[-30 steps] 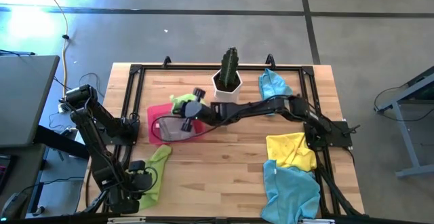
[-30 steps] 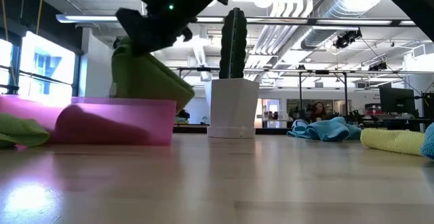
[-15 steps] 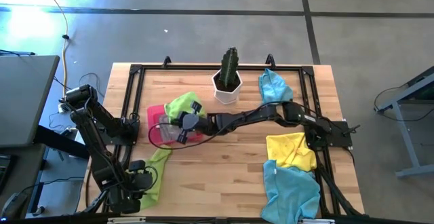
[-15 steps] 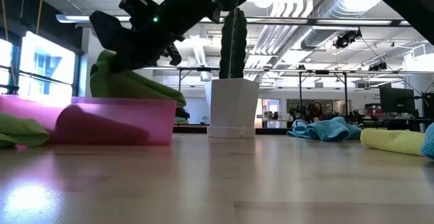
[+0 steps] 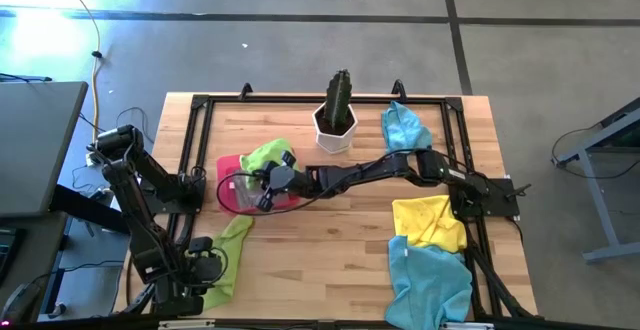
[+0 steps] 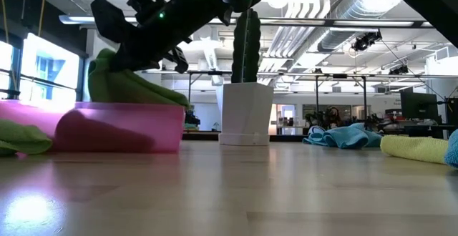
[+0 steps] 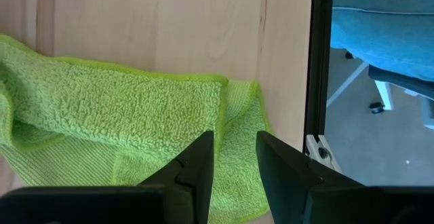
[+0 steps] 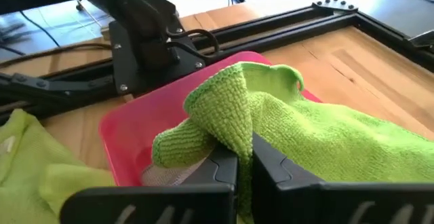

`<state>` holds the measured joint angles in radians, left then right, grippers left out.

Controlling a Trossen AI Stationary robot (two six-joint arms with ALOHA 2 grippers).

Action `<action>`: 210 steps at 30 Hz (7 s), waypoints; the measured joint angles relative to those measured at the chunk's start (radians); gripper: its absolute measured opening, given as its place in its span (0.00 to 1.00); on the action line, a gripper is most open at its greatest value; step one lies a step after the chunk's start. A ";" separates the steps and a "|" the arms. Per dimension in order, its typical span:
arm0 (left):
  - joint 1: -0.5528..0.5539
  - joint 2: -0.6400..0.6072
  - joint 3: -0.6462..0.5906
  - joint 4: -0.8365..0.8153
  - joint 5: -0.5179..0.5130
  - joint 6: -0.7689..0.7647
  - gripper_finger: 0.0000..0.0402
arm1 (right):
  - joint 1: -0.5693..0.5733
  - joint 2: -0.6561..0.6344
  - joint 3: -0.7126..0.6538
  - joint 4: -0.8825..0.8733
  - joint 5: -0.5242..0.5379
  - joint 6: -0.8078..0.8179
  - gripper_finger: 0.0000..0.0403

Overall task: Fold microfiber towels
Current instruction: Put the folded green microfiber cloth into the transparent pink bin

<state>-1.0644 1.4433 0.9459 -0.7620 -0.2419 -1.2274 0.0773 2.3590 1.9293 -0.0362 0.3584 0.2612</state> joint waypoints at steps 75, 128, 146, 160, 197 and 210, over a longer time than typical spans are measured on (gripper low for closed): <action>-0.003 0.000 0.000 -0.057 0.003 0.053 0.26 | 0.024 0.157 0.000 0.498 -0.440 0.144 0.00; 0.202 0.000 0.000 -0.092 -0.077 0.111 0.26 | 0.011 -0.041 0.000 -0.609 -0.382 -0.221 0.32; 0.503 0.007 0.000 -0.105 -0.357 0.599 0.26 | 0.075 -0.243 -0.036 -1.027 -0.099 -0.235 0.32; 0.604 0.027 0.001 -0.003 -0.177 0.685 0.49 | 0.087 -0.244 -0.173 -0.808 -0.104 -0.236 0.32; 0.642 0.162 0.175 -0.394 -0.399 0.886 0.02 | 0.147 -0.244 -0.173 -0.700 -0.171 -0.227 0.32; 0.679 0.145 0.325 -0.464 -0.327 0.991 0.01 | 0.155 -0.244 -0.198 -0.538 -0.074 -0.190 0.32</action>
<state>-0.3855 1.5882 1.2708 -1.2259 -0.5687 -0.2364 0.2321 2.1151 1.7316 -0.5739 0.2843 0.0708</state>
